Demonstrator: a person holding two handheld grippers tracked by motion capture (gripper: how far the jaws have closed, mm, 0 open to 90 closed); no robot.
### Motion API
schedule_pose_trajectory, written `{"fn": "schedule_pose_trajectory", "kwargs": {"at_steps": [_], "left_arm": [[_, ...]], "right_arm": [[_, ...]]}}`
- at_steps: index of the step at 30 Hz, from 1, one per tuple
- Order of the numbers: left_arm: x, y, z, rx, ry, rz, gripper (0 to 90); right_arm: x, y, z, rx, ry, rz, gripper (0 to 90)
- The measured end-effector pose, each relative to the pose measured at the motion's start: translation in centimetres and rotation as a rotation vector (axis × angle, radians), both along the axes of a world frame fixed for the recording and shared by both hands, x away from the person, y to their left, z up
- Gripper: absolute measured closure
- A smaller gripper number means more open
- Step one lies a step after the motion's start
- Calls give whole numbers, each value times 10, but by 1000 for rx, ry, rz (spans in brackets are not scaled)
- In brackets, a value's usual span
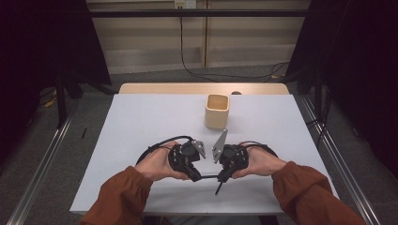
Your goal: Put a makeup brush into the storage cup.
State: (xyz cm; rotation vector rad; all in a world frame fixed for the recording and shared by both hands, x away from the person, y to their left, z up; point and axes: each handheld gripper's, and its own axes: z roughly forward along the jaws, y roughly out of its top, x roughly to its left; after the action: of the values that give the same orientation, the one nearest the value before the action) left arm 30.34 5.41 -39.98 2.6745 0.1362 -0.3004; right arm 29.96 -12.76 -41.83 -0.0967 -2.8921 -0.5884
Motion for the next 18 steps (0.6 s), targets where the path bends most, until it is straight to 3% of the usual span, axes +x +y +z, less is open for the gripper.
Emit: {"fn": "schedule_pose_trajectory", "kwargs": {"at_steps": [3,5,9,18], "left_arm": [[0,-1,1,-11,-11,-5,817],[0,-1,3,-17,-23,-15,782],[1,1,2,-25,-52,12,675],[6,7,-1,-84,-78,86,291]], "right_arm": [[0,0,1,-7,8,-5,848],[1,-1,1,-3,8,-10,848],[0,-4,3,-5,17,-27,848],[3,-7,6,24,2,-41,848]]}}
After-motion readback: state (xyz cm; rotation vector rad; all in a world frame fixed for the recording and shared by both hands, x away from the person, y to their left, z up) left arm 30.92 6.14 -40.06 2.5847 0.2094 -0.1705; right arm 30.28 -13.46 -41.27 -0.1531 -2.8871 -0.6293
